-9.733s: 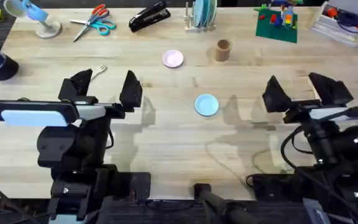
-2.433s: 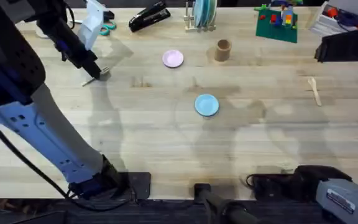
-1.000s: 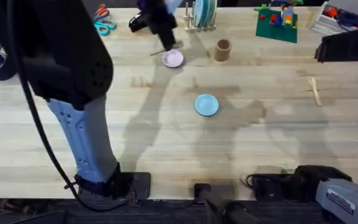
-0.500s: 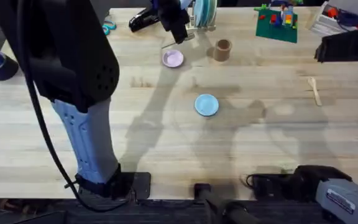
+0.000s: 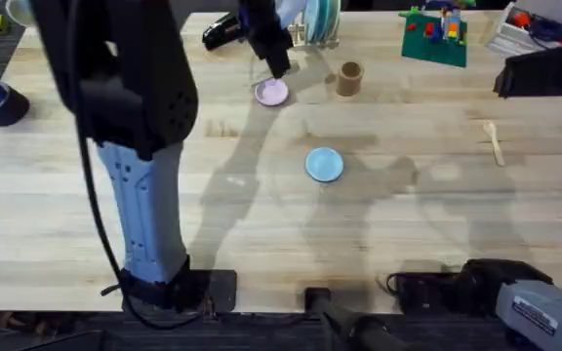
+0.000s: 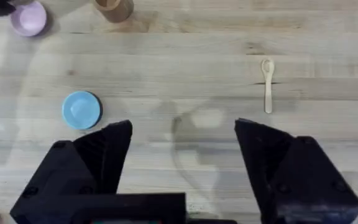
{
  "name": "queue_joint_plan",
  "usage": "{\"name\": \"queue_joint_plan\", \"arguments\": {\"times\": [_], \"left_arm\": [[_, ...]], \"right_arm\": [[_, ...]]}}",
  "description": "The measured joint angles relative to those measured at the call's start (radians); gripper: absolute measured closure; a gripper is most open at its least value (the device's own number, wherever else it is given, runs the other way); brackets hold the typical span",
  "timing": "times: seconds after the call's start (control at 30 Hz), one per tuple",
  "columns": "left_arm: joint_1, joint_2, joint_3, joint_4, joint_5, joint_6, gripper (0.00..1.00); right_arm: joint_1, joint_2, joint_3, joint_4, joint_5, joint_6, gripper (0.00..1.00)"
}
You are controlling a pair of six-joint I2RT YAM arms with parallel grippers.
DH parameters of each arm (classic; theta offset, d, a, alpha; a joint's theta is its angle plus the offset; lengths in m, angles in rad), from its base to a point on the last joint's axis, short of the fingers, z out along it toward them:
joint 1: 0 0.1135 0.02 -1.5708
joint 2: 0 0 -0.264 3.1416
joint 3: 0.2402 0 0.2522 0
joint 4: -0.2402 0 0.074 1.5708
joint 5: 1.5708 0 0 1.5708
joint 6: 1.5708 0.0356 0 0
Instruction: Pick up a utensil and set it on the pink plate, then put the other utensil in the container.
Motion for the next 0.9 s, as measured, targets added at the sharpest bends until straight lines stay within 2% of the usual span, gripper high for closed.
{"name": "queue_joint_plan", "arguments": {"times": [0.23,0.9], "left_arm": [[0.002,0.067,0.000,0.032,-0.002,-0.004,0.957],[0.002,0.071,0.000,0.052,0.002,-0.007,0.957]], "right_arm": [[0.000,0.000,0.000,0.000,0.000,0.000,0.007],[0.000,0.000,0.000,0.000,0.000,0.000,0.007]]}}
